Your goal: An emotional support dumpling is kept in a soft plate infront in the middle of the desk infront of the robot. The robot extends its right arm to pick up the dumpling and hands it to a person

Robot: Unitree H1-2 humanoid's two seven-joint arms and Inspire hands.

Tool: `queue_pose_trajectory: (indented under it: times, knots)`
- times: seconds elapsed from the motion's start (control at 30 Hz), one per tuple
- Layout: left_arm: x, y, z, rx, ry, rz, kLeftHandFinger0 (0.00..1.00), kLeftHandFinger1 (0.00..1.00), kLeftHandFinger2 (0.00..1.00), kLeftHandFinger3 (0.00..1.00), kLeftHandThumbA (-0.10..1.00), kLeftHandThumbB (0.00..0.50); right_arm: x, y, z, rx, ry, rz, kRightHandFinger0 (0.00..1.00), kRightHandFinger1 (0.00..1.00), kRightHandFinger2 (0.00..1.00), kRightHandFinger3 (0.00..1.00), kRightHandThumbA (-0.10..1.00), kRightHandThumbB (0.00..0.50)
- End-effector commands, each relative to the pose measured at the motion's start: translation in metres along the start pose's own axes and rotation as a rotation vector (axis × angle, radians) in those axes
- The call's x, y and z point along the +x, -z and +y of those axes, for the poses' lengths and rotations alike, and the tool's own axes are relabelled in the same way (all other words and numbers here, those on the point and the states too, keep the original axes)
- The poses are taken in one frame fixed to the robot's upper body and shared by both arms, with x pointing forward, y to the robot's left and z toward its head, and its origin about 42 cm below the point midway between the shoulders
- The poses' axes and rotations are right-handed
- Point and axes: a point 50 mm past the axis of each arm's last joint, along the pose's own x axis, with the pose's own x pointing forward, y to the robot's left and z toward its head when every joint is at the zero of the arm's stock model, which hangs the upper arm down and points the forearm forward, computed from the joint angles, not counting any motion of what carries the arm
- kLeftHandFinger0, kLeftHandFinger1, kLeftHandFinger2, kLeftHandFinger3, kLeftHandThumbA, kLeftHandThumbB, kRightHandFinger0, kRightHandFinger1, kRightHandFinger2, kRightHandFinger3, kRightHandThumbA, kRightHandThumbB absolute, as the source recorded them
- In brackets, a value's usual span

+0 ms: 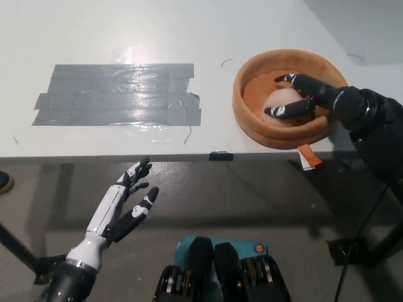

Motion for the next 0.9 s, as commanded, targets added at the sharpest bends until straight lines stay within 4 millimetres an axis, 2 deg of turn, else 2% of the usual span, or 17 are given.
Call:
queue_pose_trajectory:
  times: [0.0,0.1,0.17,0.2,0.23,0.4,0.53,0.63,0.67,0.73,0.77,0.83,0.87]
  knots:
    - [0.016,-0.012,0.014,0.006,-0.013,-0.067,0.92,0.97,0.95,0.96,0.7,0.18,-0.009,-0.024,-0.051,0.046,0.167,-0.105,0.27,0.8,1.0,1.0,-0.1,0.145]
    - [0.021,-0.014,0.015,0.013,-0.016,-0.077,0.93,0.98,0.95,0.97,0.69,0.175,-0.016,-0.032,-0.073,0.093,0.241,-0.142,0.33,0.81,1.0,1.0,-0.1,0.146]
    - [0.022,-0.015,0.016,0.013,-0.018,-0.078,0.93,0.98,0.95,0.97,0.69,0.176,-0.018,-0.035,-0.078,0.114,0.256,-0.149,0.32,0.8,1.0,1.0,-0.1,0.145]
    - [0.023,-0.016,0.017,0.013,-0.02,-0.081,0.93,0.98,0.95,0.97,0.69,0.174,-0.02,-0.039,-0.085,0.144,0.279,-0.172,0.32,0.79,1.0,1.0,-0.1,0.133]
    - [0.024,-0.016,0.017,0.012,-0.02,-0.08,0.94,0.98,0.95,0.97,0.69,0.173,-0.024,-0.042,-0.091,0.175,0.305,-0.191,0.33,0.81,1.0,1.0,-0.1,0.141]
    - [0.028,-0.018,0.019,0.012,-0.025,-0.085,0.94,0.98,0.95,0.97,0.69,0.162,-0.036,-0.052,-0.108,0.238,0.38,-0.265,0.36,0.81,1.0,1.0,-0.1,0.125]
    - [0.032,-0.021,0.02,0.013,-0.026,-0.097,0.94,0.98,0.95,0.97,0.68,0.163,-0.044,-0.061,-0.12,0.297,0.426,-0.315,0.36,0.79,1.0,1.0,-0.1,0.139]
    - [0.035,-0.023,0.02,0.014,-0.025,-0.096,0.95,0.98,0.95,0.97,0.68,0.159,-0.046,-0.066,-0.127,0.447,0.433,-0.364,0.41,0.81,1.0,0.96,-0.1,0.144]
    - [0.036,-0.024,0.02,0.014,-0.026,-0.098,0.95,0.98,0.95,0.97,0.68,0.156,-0.047,-0.067,-0.128,0.493,0.436,-0.38,0.46,0.83,1.0,0.94,-0.1,0.159]
    - [0.037,-0.026,0.019,0.015,-0.025,-0.099,0.96,0.99,0.95,0.98,0.69,0.148,-0.047,-0.07,-0.127,0.727,0.375,-0.446,0.33,0.77,1.0,0.95,-0.1,0.147]
    - [0.037,-0.026,0.018,0.016,-0.024,-0.1,0.96,0.99,0.95,0.98,0.69,0.136,-0.047,-0.071,-0.125,0.793,0.357,-0.461,0.22,0.7,1.0,0.97,-0.1,0.133]
    - [0.037,-0.027,0.016,0.015,-0.023,-0.103,0.97,0.99,0.95,0.98,0.69,0.132,-0.046,-0.071,-0.122,0.863,0.336,-0.482,0.13,0.64,1.0,0.99,-0.1,0.129]
    - [0.036,-0.027,0.015,0.015,-0.025,-0.102,0.97,0.99,0.96,0.98,0.69,0.131,-0.046,-0.072,-0.117,0.874,0.338,-0.474,0.13,0.62,1.0,1.0,-0.1,0.135]
